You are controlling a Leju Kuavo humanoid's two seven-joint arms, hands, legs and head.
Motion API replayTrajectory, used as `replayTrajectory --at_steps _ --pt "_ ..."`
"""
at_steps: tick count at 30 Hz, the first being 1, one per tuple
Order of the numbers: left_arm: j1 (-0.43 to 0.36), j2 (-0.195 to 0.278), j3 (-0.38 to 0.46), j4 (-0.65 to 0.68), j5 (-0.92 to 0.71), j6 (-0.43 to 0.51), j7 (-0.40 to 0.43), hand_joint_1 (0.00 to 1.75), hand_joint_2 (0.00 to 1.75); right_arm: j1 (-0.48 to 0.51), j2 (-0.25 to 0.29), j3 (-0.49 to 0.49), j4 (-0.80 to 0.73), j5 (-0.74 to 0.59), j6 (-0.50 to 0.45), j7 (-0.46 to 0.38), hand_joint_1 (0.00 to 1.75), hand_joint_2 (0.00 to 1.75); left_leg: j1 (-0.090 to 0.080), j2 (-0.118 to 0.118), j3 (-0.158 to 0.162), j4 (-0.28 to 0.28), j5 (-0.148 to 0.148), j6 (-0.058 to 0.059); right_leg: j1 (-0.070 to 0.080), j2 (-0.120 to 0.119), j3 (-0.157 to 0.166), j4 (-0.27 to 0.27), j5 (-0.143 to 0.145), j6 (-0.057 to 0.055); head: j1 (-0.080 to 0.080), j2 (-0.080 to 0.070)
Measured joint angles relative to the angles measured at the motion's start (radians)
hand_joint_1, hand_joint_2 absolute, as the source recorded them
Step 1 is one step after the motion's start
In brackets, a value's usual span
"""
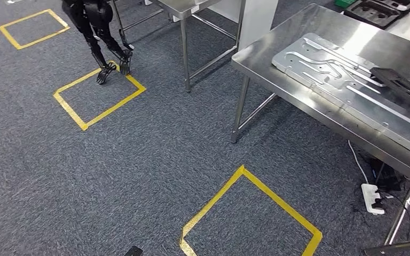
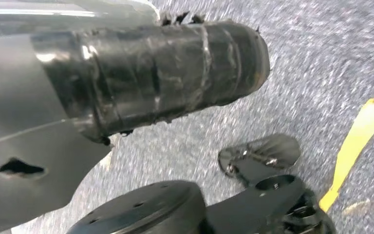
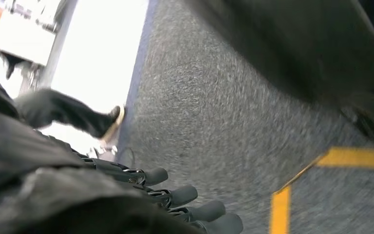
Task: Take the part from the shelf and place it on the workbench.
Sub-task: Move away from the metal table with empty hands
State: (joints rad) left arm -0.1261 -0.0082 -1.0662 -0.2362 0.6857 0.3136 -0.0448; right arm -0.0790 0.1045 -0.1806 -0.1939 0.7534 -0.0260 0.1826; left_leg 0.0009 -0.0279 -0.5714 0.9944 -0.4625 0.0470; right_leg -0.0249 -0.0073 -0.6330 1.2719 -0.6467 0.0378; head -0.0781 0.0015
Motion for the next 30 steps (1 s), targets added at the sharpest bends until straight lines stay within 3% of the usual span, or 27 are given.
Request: replayTrajectory --at_steps 1,2,3,5,7,9,10,11,13,14,16,17,18,20,22,24,25,27,28,30 --pt "0.002 0.0 0.0 0.0 0.001 -0.001 0.004 0.0 0.0 0.001 0.0 0.007 0.0 0.003 0.0 -0.001 0.0 0.0 -0.001 -0.017 0.0 0.002 -0.001 0.0 0.0 0.003 -0.014 0.02 0.006 0.0 0.0 0.0" --pt "0.005 0.0 0.0 0.0 0.0 -0.002 0.007 0.0 0.0 0.002 0.0 0.014 0.0 0.007 0.0 -0.002 0.0 0.0 -0.001 -0.034 0.0 0.005 -0.002 0.0 0.0 0.006 -0.012 0.001 0.032 0.0 0.0 0.0" --pt "0.007 0.0 0.0 0.0 -0.001 -0.003 0.011 0.0 0.0 0.002 0.0 0.021 0.0 0.01 0.0 -0.003 0.0 0.0 -0.001 -0.051 0.0 0.01 -0.004 -0.002 -0.002 0.012 0.008 -0.053 0.072 -0.001 0.0 0.0" --pt "0.007 0.0 0.0 0.0 -0.005 -0.004 0.016 0.0 0.0 0.003 0.0 0.032 0.0 0.016 0.001 -0.002 0.0 0.0 -0.001 -0.081 -0.007 0.025 -0.01 -0.01 -0.007 0.06 0.056 -0.177 0.127 -0.006 0.001 0.0" --pt "0.006 0.001 0.0 0.0 -0.009 -0.006 0.021 0.0 0.0 0.003 0.0 0.045 0.001 0.019 0.002 0.009 0.0 0.0 0.001 -0.106 -0.02 0.034 -0.012 -0.023 -0.008 0.095 0.074 -0.229 0.133 -0.011 0.001 0.0" --pt "0.008 0.003 0.0 0.0 -0.014 -0.007 0.026 0.0 0.0 -0.002 0.001 0.056 0.001 0.018 0.008 0.031 0.0 0.0 0.004 -0.126 -0.028 0.032 -0.009 -0.036 -0.005 0.076 0.08 -0.235 0.134 -0.021 0.001 0.0" --pt "0.01 0.004 0.0 0.0 -0.016 -0.008 0.028 0.0 0.0 -0.003 0.001 0.059 0.001 0.019 0.013 0.044 0.0 0.0 0.003 -0.113 -0.032 0.037 -0.011 -0.042 -0.007 0.063 0.086 -0.24 0.136 -0.027 0.0 0.0" --pt "0.011 0.005 0.0 0.0 -0.018 -0.01 0.03 0.0 0.0 -0.002 0.0 0.061 0.001 0.02 0.018 0.057 0.0 0.0 0.002 -0.084 -0.042 0.057 -0.022 -0.047 -0.01 0.048 0.092 -0.245 0.138 -0.033 -0.004 0.0" --pt "0.008 0.005 0.0 0.0 -0.021 -0.013 0.035 0.0 0.0 0.003 -0.001 0.063 0.002 0.022 0.028 0.075 0.0 0.0 0.002 -0.012 -0.09 0.152 -0.073 -0.057 -0.01 0.016 0.099 -0.251 0.139 -0.043 -0.012 0.0" --pt "0.006 0.005 0.0 0.0 -0.023 -0.015 0.037 0.0 0.0 0.005 -0.001 0.065 0.002 0.021 0.031 0.079 0.0 0.0 0.005 0.007 -0.124 0.217 -0.104 -0.062 -0.008 -0.001 0.1 -0.251 0.137 -0.046 -0.015 0.0" --pt "0.003 0.006 0.0 0.0 -0.025 -0.018 0.038 0.0 0.0 0.005 -0.001 0.068 0.002 0.019 0.034 0.079 0.0 0.0 0.01 0.019 -0.167 0.298 -0.126 -0.068 -0.006 -0.031 0.102 -0.251 0.133 -0.046 -0.016 0.0" --pt "0.003 0.006 0.0 0.0 -0.027 -0.019 0.038 0.0 0.0 0.005 -0.001 0.07 0.002 0.021 0.034 0.075 0.0 0.0 0.012 0.022 -0.163 0.287 -0.109 -0.07 -0.006 -0.045 0.104 -0.25 0.13 -0.046 -0.016 0.0" --pt "0.003 0.006 0.0 0.0 -0.029 -0.019 0.038 0.0 0.0 0.005 0.0 0.073 0.002 0.025 0.034 0.07 0.0 0.0 0.013 0.029 -0.138 0.239 -0.077 -0.069 -0.006 -0.058 0.109 -0.25 0.126 -0.044 -0.016 0.0" --pt "0.001 0.007 0.0 0.0 -0.034 -0.016 0.037 0.0 0.0 0.005 0.0 0.078 0.002 0.035 0.035 0.062 0.0 0.0 0.008 0.067 -0.066 0.104 -0.018 -0.062 -0.004 -0.081 0.121 -0.251 0.117 -0.036 -0.016 0.0" --pt "-0.004 0.007 0.0 0.0 -0.037 -0.011 0.036 0.0 0.0 0.003 0.0 0.083 0.001 0.038 0.037 0.06 0.0 0.0 -0.001 0.091 -0.031 0.037 -0.002 -0.05 0.002 -0.099 0.129 -0.253 0.11 -0.025 -0.013 0.0" --pt "-0.005 0.007 0.0 0.0 -0.038 -0.008 0.036 0.0 0.0 -0.002 0.0 0.09 0.001 0.036 0.037 0.061 0.0 0.0 -0.005 0.074 -0.03 0.032 -0.003 -0.039 0.004 -0.115 0.138 -0.259 0.107 -0.015 -0.011 0.0" --pt "-0.004 0.007 0.0 0.0 -0.039 -0.007 0.036 0.0 0.0 -0.005 0.0 0.093 0.001 0.034 0.037 0.062 0.0 0.0 -0.003 0.064 -0.027 0.026 -0.001 -0.033 0.003 -0.109 0.142 -0.258 0.102 -0.01 -0.01 0.0" --pt "-0.006 0.007 0.0 0.0 -0.042 -0.007 0.035 0.0 0.0 -0.005 0.0 0.097 0.0 0.029 0.037 0.064 0.0 0.0 0.002 0.042 -0.019 0.013 0.004 -0.02 -0.001 -0.064 0.128 -0.213 0.069 -0.005 -0.005 0.0" --pt "-0.009 0.007 0.0 0.0 -0.044 -0.007 0.035 0.0 0.0 -0.003 0.0 0.098 0.0 0.028 0.037 0.065 0.0 0.0 0.004 0.031 -0.017 0.009 0.006 -0.016 -0.002 -0.034 0.102 -0.158 0.041 -0.005 -0.002 0.0" --pt "-0.015 0.007 0.0 0.0 -0.049 -0.009 0.03 0.0 0.0 0.001 -0.001 0.101 0.0 0.028 0.037 0.069 0.0 0.0 0.003 0.006 -0.017 0.009 0.006 -0.009 0.001 -0.005 0.031 -0.024 -0.012 -0.006 0.0 0.0"
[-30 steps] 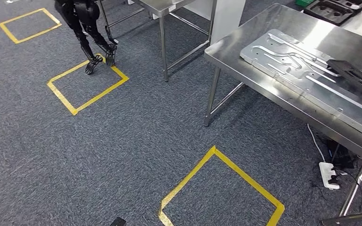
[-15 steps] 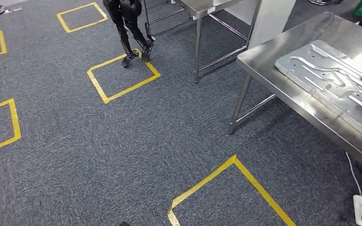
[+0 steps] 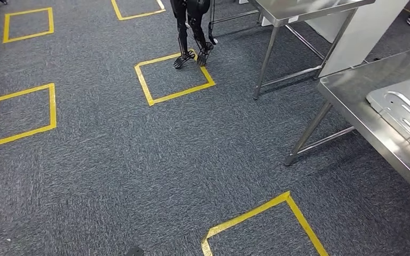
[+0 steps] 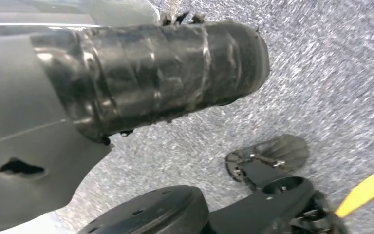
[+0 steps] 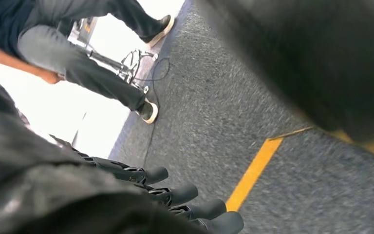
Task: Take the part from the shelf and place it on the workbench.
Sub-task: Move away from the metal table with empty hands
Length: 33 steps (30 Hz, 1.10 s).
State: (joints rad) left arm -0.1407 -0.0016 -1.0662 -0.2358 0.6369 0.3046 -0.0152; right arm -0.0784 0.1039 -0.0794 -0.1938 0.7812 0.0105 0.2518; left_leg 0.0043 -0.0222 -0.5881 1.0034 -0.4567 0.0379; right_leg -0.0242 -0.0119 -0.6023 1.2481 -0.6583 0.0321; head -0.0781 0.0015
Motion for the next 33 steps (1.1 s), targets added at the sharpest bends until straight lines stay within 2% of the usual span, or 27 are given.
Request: replayTrajectory --at_steps 1,2,3,4,6,7,8,10,11,12,14,15,16,17,18,19,20,22,23,25,26,28,29,30,31,32,33 --pt "-0.001 0.0 0.0 0.0 -0.003 -0.001 -0.006 0.0 0.0 0.001 0.0 0.001 0.0 0.001 0.0 0.004 0.0 0.0 -0.001 -0.015 0.001 0.001 -0.001 0.001 0.001 0.005 -0.027 0.042 -0.005 0.0 0.0 0.0" --pt "-0.001 -0.001 0.0 0.0 -0.006 0.001 -0.013 0.0 0.0 0.002 0.0 0.002 0.0 0.002 0.0 0.01 0.0 0.0 -0.001 -0.031 0.002 0.002 -0.002 0.002 0.002 0.007 -0.038 0.046 0.012 0.0 0.0 0.0" --pt "-0.001 -0.001 0.0 0.0 -0.009 0.004 -0.022 0.0 0.0 0.002 0.0 0.003 0.0 0.002 0.0 0.016 0.0 0.0 -0.001 -0.047 0.003 0.005 -0.003 0.001 0.002 0.011 -0.031 0.009 0.047 -0.001 0.0 0.0" --pt "-0.001 -0.001 0.0 0.0 -0.013 0.009 -0.03 0.0 0.0 0.003 -0.001 0.004 0.0 0.002 0.0 0.023 0.0 0.0 -0.001 -0.063 0.004 0.009 -0.005 -0.001 0.0 0.024 -0.01 -0.054 0.092 -0.002 0.0 0.0" --pt "-0.004 -0.003 0.0 0.0 -0.018 0.019 -0.043 0.0 0.0 0.005 -0.002 0.007 0.001 -0.003 0.002 0.035 0.0 0.0 -0.002 -0.092 -0.002 0.02 -0.01 -0.009 -0.005 0.072 0.03 -0.166 0.141 -0.007 0.0 0.0" --pt "-0.005 -0.004 0.0 0.0 -0.021 0.024 -0.048 0.0 0.0 0.006 -0.003 0.009 0.001 -0.008 0.005 0.038 0.0 0.0 -0.002 -0.104 -0.007 0.025 -0.011 -0.016 -0.005 0.09 0.039 -0.193 0.145 -0.009 0.0 0.0" --pt "-0.007 -0.004 0.0 0.0 -0.023 0.027 -0.05 0.0 0.0 0.005 -0.003 0.009 0.001 -0.014 0.008 0.039 0.0 0.0 -0.001 -0.116 -0.012 0.026 -0.011 -0.022 -0.004 0.095 0.042 -0.2 0.14 -0.013 0.0 0.0" --pt "-0.005 -0.004 0.0 0.0 -0.03 0.031 -0.053 0.0 0.0 0.001 -0.003 0.01 0.001 -0.022 0.015 0.038 0.0 0.0 0.003 -0.134 -0.019 0.025 -0.007 -0.034 -0.004 0.071 0.05 -0.208 0.143 -0.023 -0.001 0.0" --pt "-0.004 -0.003 0.0 0.0 -0.033 0.034 -0.057 0.0 0.0 0.0 -0.004 0.01 0.001 -0.024 0.018 0.037 0.0 0.0 0.002 -0.118 -0.025 0.034 -0.013 -0.039 -0.006 0.058 0.055 -0.213 0.145 -0.03 -0.003 0.0" --pt "-0.003 -0.003 0.0 0.0 -0.036 0.039 -0.065 0.0 0.0 0.001 -0.004 0.01 0.001 -0.025 0.021 0.034 0.0 0.0 0.001 -0.088 -0.039 0.062 -0.028 -0.044 -0.008 0.043 0.061 -0.218 0.147 -0.036 -0.007 0.0" --pt "-0.004 -0.004 0.0 0.0 -0.041 0.05 -0.087 0.0 0.0 0.003 -0.005 0.01 0.001 -0.024 0.025 0.027 0.0 0.0 0.0 -0.016 -0.093 0.17 -0.083 -0.053 -0.004 0.013 0.065 -0.222 0.147 -0.045 -0.015 0.0" --pt "-0.004 -0.005 0.0 0.0 -0.043 0.055 -0.096 0.0 0.0 0.004 -0.005 0.011 0.001 -0.022 0.028 0.023 0.0 0.0 0.002 0.002 -0.126 0.234 -0.109 -0.057 -0.002 -0.003 0.066 -0.222 0.145 -0.048 -0.017 0.0" --pt "-0.004 -0.006 0.0 0.0 -0.044 0.059 -0.101 0.0 0.0 0.005 -0.005 0.011 0.001 -0.019 0.03 0.021 0.0 0.0 0.004 0.009 -0.15 0.279 -0.121 -0.06 0.0 -0.018 0.067 -0.221 0.143 -0.049 -0.016 0.0" --pt "-0.003 -0.006 0.0 0.0 -0.047 0.063 -0.104 0.0 0.0 0.005 -0.005 0.012 0.001 -0.016 0.032 0.019 0.0 0.0 0.006 0.014 -0.157 0.292 -0.116 -0.061 0.001 -0.033 0.069 -0.221 0.14 -0.049 -0.017 0.0" --pt "-0.002 -0.007 0.0 0.0 -0.049 0.066 -0.104 0.0 0.0 0.005 -0.005 0.013 0.001 -0.015 0.034 0.017 0.0 0.0 0.007 0.019 -0.143 0.264 -0.092 -0.061 0.001 -0.047 0.072 -0.221 0.137 -0.048 -0.017 0.0" --pt "-0.001 -0.007 0.0 0.0 -0.052 0.069 -0.103 0.0 0.0 0.004 -0.005 0.014 0.001 -0.014 0.036 0.016 0.0 0.0 0.006 0.03 -0.111 0.203 -0.057 -0.058 0.002 -0.059 0.077 -0.221 0.133 -0.046 -0.017 0.0" --pt "-0.002 -0.007 0.0 0.0 -0.055 0.073 -0.1 0.0 0.0 0.004 -0.005 0.017 0.001 -0.013 0.037 0.016 0.0 0.0 0.003 0.054 -0.073 0.131 -0.029 -0.053 0.003 -0.071 0.083 -0.222 0.129 -0.044 -0.017 0.0" --pt "-0.005 -0.008 0.0 0.0 -0.06 0.079 -0.096 0.0 0.0 0.004 -0.005 0.023 0.001 -0.014 0.04 0.014 0.0 0.0 -0.007 0.09 -0.023 0.038 -0.002 -0.04 0.008 -0.091 0.091 -0.223 0.121 -0.035 -0.016 0.0" --pt "-0.007 -0.009 0.0 0.0 -0.062 0.081 -0.095 0.0 0.0 0.002 -0.005 0.025 0.001 -0.015 0.043 0.013 0.0 0.0 -0.012 0.095 -0.018 0.026 -0.004 -0.035 0.01 -0.101 0.095 -0.225 0.119 -0.03 -0.015 0.0" --pt "-0.005 -0.01 0.0 0.0 -0.064 0.085 -0.095 0.0 0.0 -0.002 -0.006 0.026 0.0 -0.018 0.049 0.009 0.0 0.0 -0.011 0.07 -0.015 0.018 -0.001 -0.024 0.011 -0.114 0.104 -0.232 0.115 -0.019 -0.015 0.0" --pt "-0.003 -0.011 -0.001 0.0 -0.065 0.087 -0.095 0.0 0.0 -0.003 -0.006 0.026 0.0 -0.02 0.052 0.005 0.0 0.0 -0.009 0.059 -0.01 0.01 0.002 -0.017 0.01 -0.102 0.108 -0.228 0.109 -0.014 -0.013 0.0" --pt "-0.004 -0.013 -0.001 0.0 -0.069 0.091 -0.097 0.0 0.0 -0.002 -0.008 0.027 -0.001 -0.023 0.053 -0.002 0.0 0.0 -0.002 0.035 0.001 -0.006 0.009 -0.006 0.007 -0.047 0.088 -0.166 0.07 -0.01 -0.007 0.0" --pt "-0.006 -0.016 -0.001 0.0 -0.07 0.094 -0.098 0.0 0.0 -0.001 -0.01 0.027 -0.001 -0.02 0.045 -0.004 0.0 0.0 -0.003 0.023 0.002 -0.008 0.01 -0.002 0.006 -0.018 0.06 -0.104 0.04 -0.01 -0.004 0.0" --pt "-0.007 -0.018 -0.001 0.0 -0.069 0.098 -0.098 0.0 0.0 0.0 -0.012 0.029 -0.001 -0.012 0.027 -0.006 0.0 0.0 -0.004 0.01 0.002 -0.008 0.01 0.001 0.006 -0.002 0.025 -0.035 0.011 -0.009 -0.003 0.0" --pt "-0.007 -0.021 -0.001 0.0 -0.066 0.104 -0.099 0.0 0.0 0.002 -0.013 0.031 -0.001 -0.001 0.0 -0.006 0.0 0.0 -0.005 -0.006 0.001 -0.007 0.009 0.002 0.006 0.005 -0.007 0.019 -0.006 -0.008 -0.003 0.0" --pt "-0.005 -0.023 -0.001 0.0 -0.062 0.11 -0.1 0.0 0.0 0.004 -0.014 0.036 -0.001 0.01 -0.032 -0.005 0.0 0.0 -0.005 -0.021 0.002 -0.005 0.008 0.002 0.005 0.007 -0.026 0.044 -0.003 -0.007 -0.003 0.0" --pt "-0.002 -0.025 -0.001 0.0 -0.058 0.113 -0.1 0.0 0.0 0.005 -0.015 0.04 -0.001 0.018 -0.059 -0.006 0.0 0.0 -0.005 -0.037 0.003 -0.002 0.006 0.002 0.004 0.009 -0.028 0.029 0.022 -0.006 -0.004 0.0"
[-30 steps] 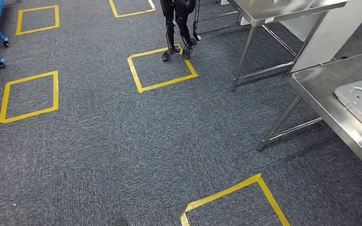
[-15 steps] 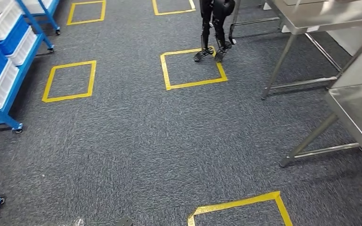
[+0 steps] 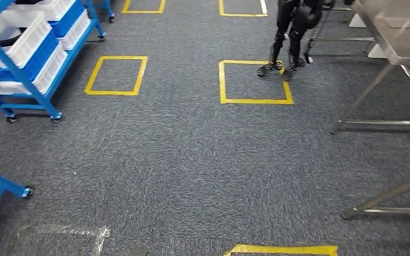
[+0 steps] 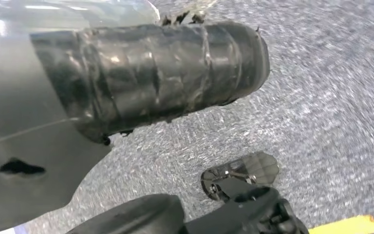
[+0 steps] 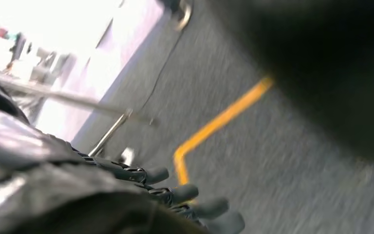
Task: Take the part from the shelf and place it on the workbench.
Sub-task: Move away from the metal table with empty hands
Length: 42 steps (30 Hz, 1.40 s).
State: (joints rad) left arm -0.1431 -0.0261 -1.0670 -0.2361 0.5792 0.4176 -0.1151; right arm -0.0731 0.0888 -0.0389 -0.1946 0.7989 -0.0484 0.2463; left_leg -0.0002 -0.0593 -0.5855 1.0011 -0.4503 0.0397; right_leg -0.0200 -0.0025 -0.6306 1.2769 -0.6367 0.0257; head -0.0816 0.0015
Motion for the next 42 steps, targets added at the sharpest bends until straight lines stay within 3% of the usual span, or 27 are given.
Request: replayTrajectory --at_steps 1,3,5,6,7,8,10,12,14,15,16,18,20,21,23,25,27,29,30,32,34,36,37,38,39,40,42 --pt "0.003 -0.002 0.0 0.0 0.004 -0.004 0.005 0.0 0.0 0.0 -0.002 0.004 0.0 0.004 -0.016 0.0 0.0 0.0 0.001 -0.017 0.001 0.004 -0.002 -0.002 -0.002 0.006 0.015 -0.05 0.04 0.0 0.0 0.0" --pt "0.004 -0.004 0.0 0.0 0.012 -0.038 0.031 0.0 0.0 0.002 -0.007 0.013 0.0 0.011 -0.016 -0.002 0.0 0.0 0.002 -0.047 -0.005 0.02 -0.009 -0.01 -0.009 0.057 0.058 -0.173 0.103 0.0 0.001 0.0" --pt "0.004 -0.005 0.0 0.0 0.016 -0.089 0.058 0.0 0.0 0.003 -0.011 0.024 0.001 0.02 -0.003 -0.003 0.0 0.0 0.003 -0.073 -0.017 0.03 -0.012 -0.022 -0.012 0.101 0.076 -0.226 0.115 -0.005 0.002 0.0" --pt "0.004 -0.005 0.0 0.0 0.015 -0.107 0.064 0.0 0.0 0.002 -0.012 0.029 0.001 0.022 0.001 -0.004 0.0 0.0 0.004 -0.085 -0.022 0.031 -0.01 -0.029 -0.009 0.1 0.075 -0.228 0.114 -0.009 0.002 0.0" --pt "0.006 -0.004 0.0 0.0 0.015 -0.117 0.064 0.0 0.0 0.0 -0.013 0.034 0.001 0.023 0.001 -0.006 0.0 0.0 0.006 -0.097 -0.026 0.029 -0.007 -0.035 -0.009 0.086 0.078 -0.229 0.116 -0.016 0.002 0.0" --pt "0.008 -0.004 0.0 0.0 0.014 -0.119 0.061 0.0 0.0 -0.002 -0.015 0.039 0.001 0.022 -0.003 -0.011 0.0 0.0 0.007 -0.091 -0.03 0.032 -0.008 -0.04 -0.009 0.072 0.083 -0.234 0.119 -0.023 0.002 0.0" --pt "0.008 -0.004 0.0 0.0 0.018 -0.11 0.052 0.0 0.0 0.001 -0.017 0.046 0.0 0.023 -0.038 -0.033 0.0 0.0 0.005 -0.036 -0.058 0.084 -0.035 -0.048 -0.01 0.04 0.094 -0.245 0.123 -0.037 -0.005 0.0" --pt "0.004 -0.005 0.0 0.0 0.025 -0.091 0.042 0.0 0.0 0.006 -0.019 0.055 0.0 0.024 -0.102 -0.068 0.0 0.0 0.005 0.029 -0.121 0.207 -0.091 -0.055 -0.005 0.007 0.098 -0.248 0.122 -0.045 -0.01 0.0" --pt "0.004 -0.006 0.0 0.0 0.033 -0.068 0.036 0.0 0.0 0.007 -0.02 0.063 0.0 0.026 -0.17 -0.096 0.0 0.0 0.009 0.048 -0.172 0.302 -0.116 -0.059 -0.001 -0.026 0.101 -0.248 0.117 -0.048 -0.01 0.0" --pt "0.007 -0.006 0.0 0.0 0.036 -0.057 0.035 0.0 0.0 0.007 -0.021 0.067 0.0 0.029 -0.193 -0.104 0.0 0.0 0.011 0.052 -0.172 0.3 -0.102 -0.059 0.0 -0.041 0.104 -0.248 0.114 -0.047 -0.01 0.0" --pt "0.009 -0.007 0.0 0.0 0.037 -0.048 0.035 0.0 0.0 0.006 -0.022 0.071 0.0 0.032 -0.205 -0.108 0.0 0.0 0.012 0.058 -0.151 0.258 -0.073 -0.058 0.0 -0.055 0.109 -0.248 0.11 -0.046 -0.01 0.0" --pt "0.011 -0.007 0.0 0.0 0.037 -0.043 0.046 0.0 0.0 0.004 -0.023 0.08 0.0 0.037 -0.195 -0.107 0.0 0.0 0.006 0.1 -0.077 0.123 -0.013 -0.051 0.003 -0.079 0.121 -0.249 0.101 -0.04 -0.01 0.0" --pt "0.006 -0.008 0.0 0.0 0.037 -0.061 0.072 0.0 0.0 0.003 -0.023 0.087 0.0 0.036 -0.173 -0.103 0.0 0.0 -0.005 0.133 -0.035 0.044 0.005 -0.039 0.008 -0.1 0.129 -0.25 0.092 -0.03 -0.009 0.0" --pt "0.004 -0.007 -0.001 0.0 0.038 -0.077 0.085 0.0 0.0 0.002 -0.024 0.089 0.0 0.035 -0.164 -0.101 0.0 0.0 -0.01 0.132 -0.033 0.037 0.001 -0.034 0.01 -0.111 0.133 -0.253 0.089 -0.025 -0.008 0.0" --pt "0.005 -0.007 -0.001 0.0 0.037 -0.106 0.102 0.0 0.0 -0.002 -0.024 0.096 -0.001 0.032 -0.153 -0.101 0.0 0.0 -0.009 0.106 -0.03 0.027 0.004 -0.024 0.009 -0.122 0.144 -0.257 0.082 -0.014 -0.008 0.0" --pt "0.005 -0.006 -0.001 0.0 0.036 -0.121 0.105 0.0 0.0 -0.003 -0.027 0.102 -0.003 0.027 -0.145 -0.101 0.0 0.0 -0.004 0.081 -0.019 0.012 0.009 -0.013 0.004 -0.078 0.133 -0.218 0.053 -0.006 -0.003 0.0" --pt "0.002 -0.007 -0.001 0.0 0.036 -0.124 0.105 0.0 0.0 -0.001 -0.029 0.108 -0.003 0.02 -0.138 -0.101 0.0 0.0 -0.002 0.057 -0.015 0.006 0.011 -0.004 0.003 -0.019 0.072 -0.101 -0.002 -0.005 0.003 0.0" --pt "0.0 -0.007 -0.001 0.0 0.035 -0.125 0.106 0.0 0.0 0.001 -0.03 0.111 -0.003 0.017 -0.133 -0.101 0.0 0.0 -0.003 0.028 -0.015 0.007 0.01 -0.001 0.003 -0.003 0.003 0.008 -0.029 -0.004 0.005 0.0" --pt "0.0 -0.007 -0.001 0.0 0.034 -0.125 0.106 0.0 0.0 0.002 -0.031 0.112 -0.003 0.016 -0.13 -0.101 0.0 0.0 -0.003 0.012 -0.014 0.009 0.009 0.0 0.002 -0.001 -0.012 0.018 -0.014 -0.004 0.005 0.0" --pt "0.0 -0.007 -0.001 0.0 0.032 -0.125 0.108 0.0 0.0 0.003 -0.032 0.113 -0.003 0.013 -0.124 -0.101 0.0 0.0 -0.002 -0.02 -0.013 0.015 0.006 -0.003 0.0 0.011 0.009 -0.07 0.064 -0.007 0.005 0.0" --pt "-0.001 -0.007 -0.001 0.0 0.031 -0.125 0.107 0.0 0.0 0.004 -0.035 0.114 -0.002 0.008 -0.12 -0.101 0.0 0.0 -0.001 -0.047 -0.017 0.024 0.001 -0.011 -0.002 0.053 0.048 -0.186 0.123 -0.01 0.005 0.0" --pt "-0.001 -0.007 -0.001 0.0 0.031 -0.124 0.104 0.0 0.0 0.002 -0.037 0.116 -0.001 0.005 -0.118 -0.101 0.0 0.0 0.001 -0.065 -0.023 0.028 0.0 -0.022 0.001 0.075 0.061 -0.227 0.132 -0.014 0.004 0.0" --pt "0.0 -0.007 -0.001 0.0 0.031 -0.124 0.102 0.0 0.0 0.0 -0.037 0.117 -0.001 0.005 -0.117 -0.101 0.0 0.0 0.002 -0.073 -0.025 0.026 0.002 -0.028 0.004 0.065 0.065 -0.231 0.134 -0.019 0.004 0.0" --pt "0.001 -0.007 -0.001 0.0 0.03 -0.124 0.1 0.0 0.0 -0.003 -0.037 0.118 -0.001 0.005 -0.115 -0.102 0.0 0.0 0.003 -0.072 -0.028 0.025 0.002 -0.033 0.003 0.054 0.07 -0.236 0.137 -0.025 0.004 0.0" --pt "0.002 -0.007 -0.001 0.0 0.03 -0.125 0.097 0.0 0.0 -0.004 -0.036 0.118 -0.002 0.005 -0.112 -0.103 0.0 0.0 0.001 -0.054 -0.032 0.031 -0.003 -0.038 0.002 0.043 0.076 -0.243 0.14 -0.032 0.002 0.0" --pt "0.002 -0.006 -0.001 0.0 0.03 -0.125 0.095 0.0 0.0 -0.002 -0.036 0.118 -0.002 0.005 -0.11 -0.103 0.0 0.0 0.0 -0.027 -0.043 0.054 -0.016 -0.042 0.0 0.03 0.082 -0.25 0.143 -0.039 0.0 0.0" --pt "-0.001 -0.006 -0.001 0.0 0.03 -0.127 0.092 0.0 0.0 0.002 -0.037 0.118 -0.001 0.004 -0.106 -0.103 0.0 0.0 0.001 0.031 -0.093 0.155 -0.067 -0.051 0.001 0.002 0.089 -0.257 0.143 -0.048 -0.005 0.0"
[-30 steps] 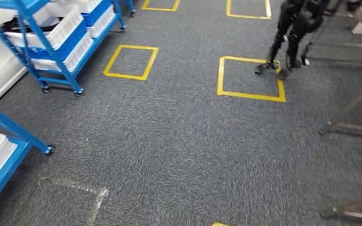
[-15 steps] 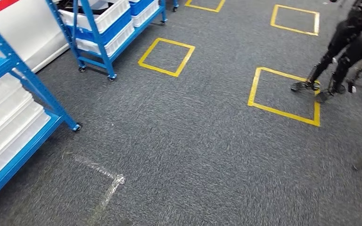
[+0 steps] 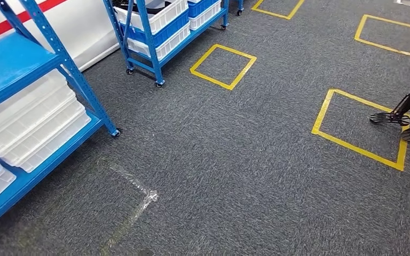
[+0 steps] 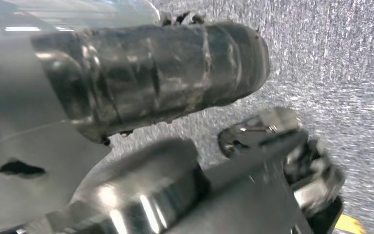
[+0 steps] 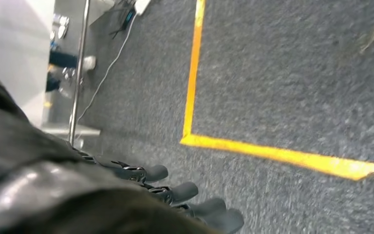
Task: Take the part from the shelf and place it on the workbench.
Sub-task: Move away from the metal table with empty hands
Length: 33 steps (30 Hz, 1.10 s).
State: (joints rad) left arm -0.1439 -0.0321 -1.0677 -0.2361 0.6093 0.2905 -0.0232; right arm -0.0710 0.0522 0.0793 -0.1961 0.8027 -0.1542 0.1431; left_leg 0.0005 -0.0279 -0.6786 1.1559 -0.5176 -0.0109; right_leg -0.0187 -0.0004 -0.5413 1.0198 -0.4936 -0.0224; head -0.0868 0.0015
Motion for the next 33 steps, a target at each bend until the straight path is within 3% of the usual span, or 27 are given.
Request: replayTrajectory --at_steps 2,3,4,5,7,8,9,11,12,14,16,17,18,19,20,22,24,25,26,27,29,31,33 --pt "-0.001 0.0 0.0 0.0 0.0 -0.005 -0.002 0.0 0.0 0.002 -0.001 0.0 0.0 0.0 0.001 0.0 0.0 0.0 0.006 0.014 -0.061 0.116 -0.042 -0.007 0.003 -0.03 0.003 0.0 -0.005 -0.004 -0.001 0.0" --pt "0.0 0.0 0.0 0.0 -0.001 -0.007 -0.002 0.0 0.0 0.002 -0.001 0.0 0.0 0.001 0.001 0.0 0.0 0.0 0.009 0.017 -0.073 0.137 -0.039 -0.01 0.003 -0.044 0.005 0.0 -0.008 -0.003 -0.002 0.0" --pt "0.001 0.0 0.0 0.0 -0.002 -0.009 -0.001 0.0 0.0 0.002 -0.001 0.0 0.0 0.001 0.0 0.001 0.0 0.0 0.011 0.021 -0.064 0.118 -0.019 -0.012 0.003 -0.058 0.009 0.0 -0.012 -0.002 -0.001 0.0" --pt "0.001 0.0 0.0 0.0 -0.005 -0.009 0.002 0.0 0.0 0.002 -0.001 0.0 0.0 0.002 -0.001 0.002 0.0 0.0 0.012 0.032 -0.036 0.062 0.014 -0.012 0.002 -0.07 0.015 0.0 -0.016 0.001 -0.002 0.0" --pt "-0.001 0.0 0.0 0.0 -0.012 -0.006 0.013 0.0 0.0 0.002 -0.001 0.001 0.0 0.002 -0.001 0.006 0.0 0.0 0.008 0.082 0.035 -0.071 0.065 -0.007 0.004 -0.094 0.027 0.001 -0.028 0.011 -0.002 0.0" --pt "-0.003 0.0 0.0 0.0 -0.015 -0.003 0.02 0.0 0.0 0.001 -0.001 0.002 0.0 0.002 -0.001 0.009 0.0 0.0 0.004 0.099 0.057 -0.112 0.076 -0.001 0.006 -0.103 0.032 0.002 -0.033 0.017 -0.001 0.0" --pt "-0.005 0.001 0.0 0.0 -0.018 0.001 0.027 0.0 0.0 0.0 -0.001 0.004 0.0 0.002 -0.001 0.011 0.0 0.0 -0.001 0.106 0.066 -0.128 0.076 0.005 0.009 -0.113 0.037 0.001 -0.037 0.022 0.001 0.0" --pt "-0.006 0.003 -0.001 0.0 -0.022 0.008 0.037 0.0 0.0 -0.005 -0.001 0.009 -0.001 0.001 0.0 0.013 0.0 0.0 -0.005 0.081 0.068 -0.133 0.076 0.018 0.01 -0.131 0.046 -0.004 -0.042 0.033 0.002 0.0" --pt "-0.005 0.004 -0.001 0.0 -0.024 0.01 0.04 0.0 0.0 -0.006 -0.001 0.011 -0.002 0.001 0.0 0.014 0.0 0.0 -0.004 0.069 0.072 -0.139 0.078 0.024 0.007 -0.124 0.049 -0.002 -0.048 0.039 0.004 0.0" --pt "-0.007 0.004 -0.001 0.0 -0.026 0.012 0.041 0.0 0.0 -0.007 -0.001 0.014 -0.003 -0.001 0.0 0.015 0.0 0.0 0.001 0.044 0.081 -0.15 0.081 0.036 0.003 -0.071 0.026 0.059 -0.087 0.046 0.009 0.0" --pt "-0.011 0.004 -0.001 0.0 -0.026 0.016 0.041 0.0 0.0 -0.004 -0.001 0.017 -0.003 -0.004 0.001 0.015 0.0 0.0 0.001 0.018 0.082 -0.152 0.081 0.044 0.002 -0.016 -0.045 0.194 -0.146 0.046 0.014 0.0" --pt "-0.012 0.004 -0.001 0.0 -0.026 0.02 0.042 0.0 0.0 -0.003 -0.001 0.018 -0.003 -0.005 0.002 0.015 0.0 0.0 0.0 0.003 0.082 -0.152 0.081 0.045 0.002 -0.007 -0.082 0.256 -0.163 0.045 0.014 0.0" --pt "-0.012 0.004 -0.001 0.0 -0.026 0.024 0.043 0.0 0.0 -0.002 -0.001 0.019 -0.003 -0.007 0.003 0.015 0.0 0.0 0.0 -0.013 0.083 -0.151 0.08 0.046 0.002 -0.004 -0.106 0.289 -0.162 0.044 0.014 0.0" --pt "-0.012 0.004 -0.001 0.0 -0.025 0.027 0.044 0.0 0.0 -0.001 -0.001 0.019 -0.003 -0.008 0.004 0.016 0.0 0.0 0.0 -0.031 0.085 -0.151 0.079 0.046 0.002 -0.002 -0.113 0.283 -0.139 0.043 0.014 0.0" --pt "-0.011 0.004 -0.001 0.0 -0.025 0.03 0.046 0.0 0.0 -0.001 -0.002 0.021 -0.003 -0.01 0.004 0.017 0.0 0.0 0.0 -0.048 0.087 -0.149 0.078 0.046 0.001 0.004 -0.103 0.239 -0.098 0.041 0.014 0.0" --pt "-0.011 0.004 -0.001 0.0 -0.02 0.032 0.047 0.0 0.0 0.001 -0.004 0.023 -0.002 -0.013 0.004 0.018 0.0 0.0 0.0 -0.08 0.086 -0.142 0.074 0.04 -0.003 0.054 -0.059 0.105 -0.018 0.036 0.015 0.0" --pt "-0.012 0.003 -0.001 0.0 -0.015 0.031 0.047 0.0 0.0 0.003 -0.005 0.026 -0.002 -0.014 0.004 0.018 0.0 0.0 0.003 -0.106 0.076 -0.136 0.073 0.03 -0.004 0.099 -0.033 0.03 0.009 0.033 0.015 0.0" --pt "-0.012 0.003 -0.001 0.0 -0.012 0.03 0.047 0.0 0.0 0.002 -0.005 0.028 -0.001 -0.015 0.004 0.018 0.0 0.0 0.004 -0.119 0.072 -0.136 0.074 0.024 -0.003 0.102 -0.029 0.022 0.005 0.031 0.015 0.0" --pt "-0.01 0.003 -0.001 0.0 -0.01 0.029 0.047 0.0 0.0 0.0 -0.005 0.03 -0.002 -0.015 0.004 0.018 0.0 0.0 0.007 -0.133 0.068 -0.139 0.077 0.017 -0.003 0.088 -0.026 0.019 0.007 0.027 0.014 0.0" --pt "-0.007 0.004 -0.001 0.0 -0.008 0.028 0.047 0.0 0.0 -0.001 -0.004 0.032 -0.002 -0.014 0.004 0.018 0.0 0.0 0.007 -0.13 0.066 -0.137 0.076 0.012 -0.003 0.074 -0.022 0.013 0.009 0.022 0.014 0.0" --pt "-0.005 0.004 -0.001 0.0 -0.005 0.024 0.047 0.0 0.0 0.0 -0.003 0.035 -0.001 -0.013 0.005 0.018 0.0 0.0 0.004 -0.078 0.043 -0.093 0.049 0.003 -0.005 0.043 -0.013 0.001 0.013 0.01 0.01 0.0" --pt "-0.008 0.004 -0.001 0.0 -0.007 0.019 0.048 0.0 0.87 0.003 -0.004 0.038 -0.001 -0.012 0.018 0.019 0.0 0.0 0.003 -0.009 -0.014 0.022 -0.008 -0.003 -0.001 0.01 -0.008 -0.003 0.012 0.001 0.006 0.0" --pt "-0.01 0.004 -0.001 0.0 -0.018 0.023 0.053 0.0 1.75 0.004 -0.004 0.041 -0.001 -0.014 0.041 0.019 0.0 0.0 0.007 0.013 -0.064 0.119 -0.037 -0.009 0.003 -0.024 -0.006 -0.002 0.007 -0.002 0.005 0.0"
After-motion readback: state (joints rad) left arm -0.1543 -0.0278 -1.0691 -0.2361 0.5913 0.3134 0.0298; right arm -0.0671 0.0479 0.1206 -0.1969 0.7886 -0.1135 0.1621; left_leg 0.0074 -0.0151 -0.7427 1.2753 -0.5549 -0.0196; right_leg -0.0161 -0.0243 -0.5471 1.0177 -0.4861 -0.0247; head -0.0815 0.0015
